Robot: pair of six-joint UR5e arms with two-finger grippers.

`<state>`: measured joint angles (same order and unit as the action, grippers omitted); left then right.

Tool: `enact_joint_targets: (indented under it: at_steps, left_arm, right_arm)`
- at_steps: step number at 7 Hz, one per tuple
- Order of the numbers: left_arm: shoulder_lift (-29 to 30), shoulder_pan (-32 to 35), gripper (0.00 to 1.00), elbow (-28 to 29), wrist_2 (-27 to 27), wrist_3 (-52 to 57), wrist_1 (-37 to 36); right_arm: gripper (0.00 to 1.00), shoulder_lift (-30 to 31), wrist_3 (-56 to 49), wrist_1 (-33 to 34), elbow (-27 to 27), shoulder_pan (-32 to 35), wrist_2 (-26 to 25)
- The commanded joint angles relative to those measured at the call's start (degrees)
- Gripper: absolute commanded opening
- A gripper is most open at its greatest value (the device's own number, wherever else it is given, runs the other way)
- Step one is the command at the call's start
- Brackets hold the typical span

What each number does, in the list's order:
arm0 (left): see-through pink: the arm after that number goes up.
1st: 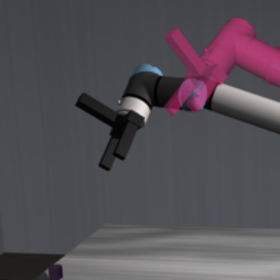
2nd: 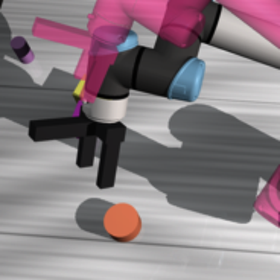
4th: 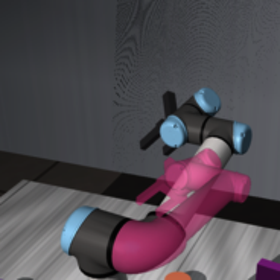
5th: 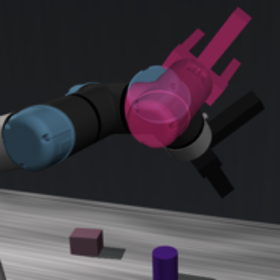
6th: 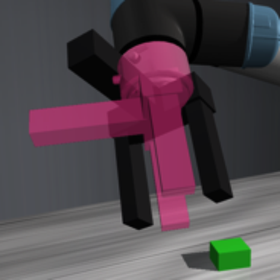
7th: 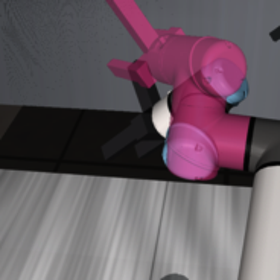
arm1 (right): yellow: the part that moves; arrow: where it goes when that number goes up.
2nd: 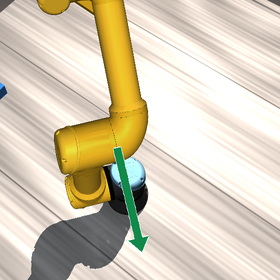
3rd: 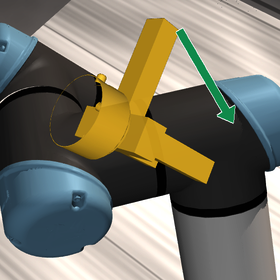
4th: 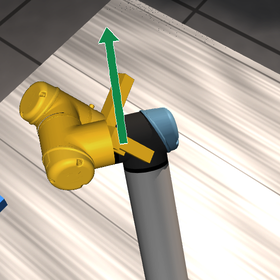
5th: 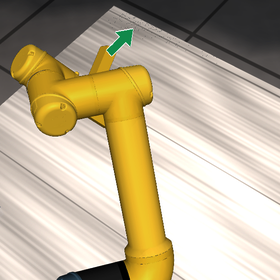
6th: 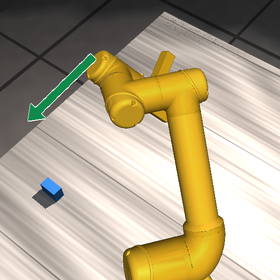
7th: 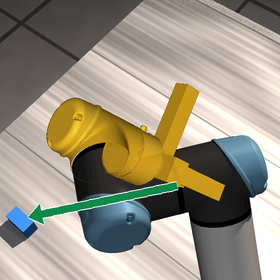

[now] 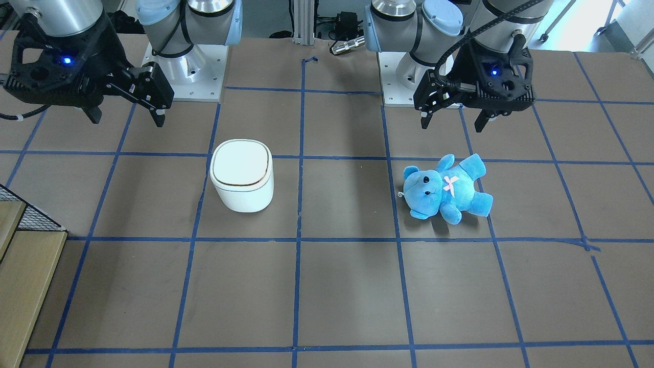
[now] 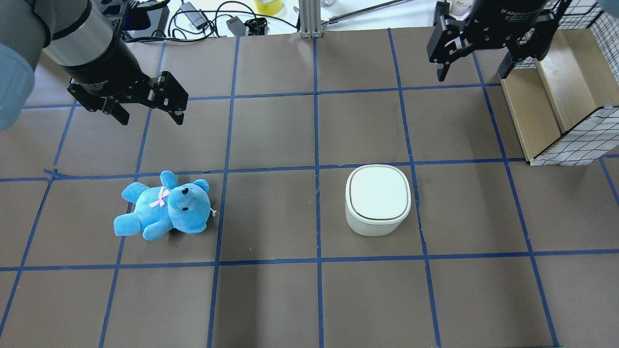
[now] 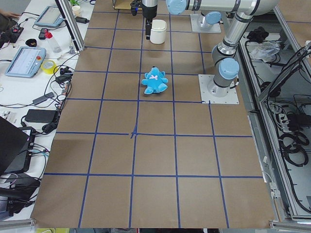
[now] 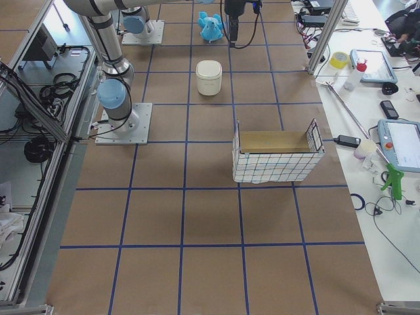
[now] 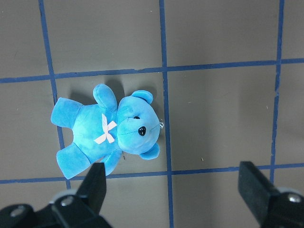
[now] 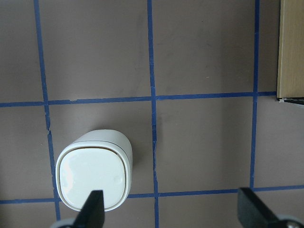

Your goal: Open trash can with right arm

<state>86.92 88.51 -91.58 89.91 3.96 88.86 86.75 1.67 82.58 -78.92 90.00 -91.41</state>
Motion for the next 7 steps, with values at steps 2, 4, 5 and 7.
enact_joint_targets:
  at_steps: [2,4,5,7]
  left_arm:
    - [0.00,0.00,1.00,0.00,0.00,0.00,0.00]
    - [0.00,0.00,1.00,0.00,0.00,0.00,0.00]
    - [0.00,0.00,1.00,0.00,0.00,0.00,0.00]
    - [0.00,0.00,1.00,0.00,0.00,0.00,0.00]
  right_arm:
    - [1.00,0.09,0.09,-0.05,-0.18,0.09,0.18]
    - [1.00,0.00,0.44,-0.05,-0.36,0.17,0.18]
    - [0.96,-0.26,0.53,0.12,-0.79,0.61,0.00]
    - [0.25,-1.31,2.63,0.21,-2.72,7.25,0.18]
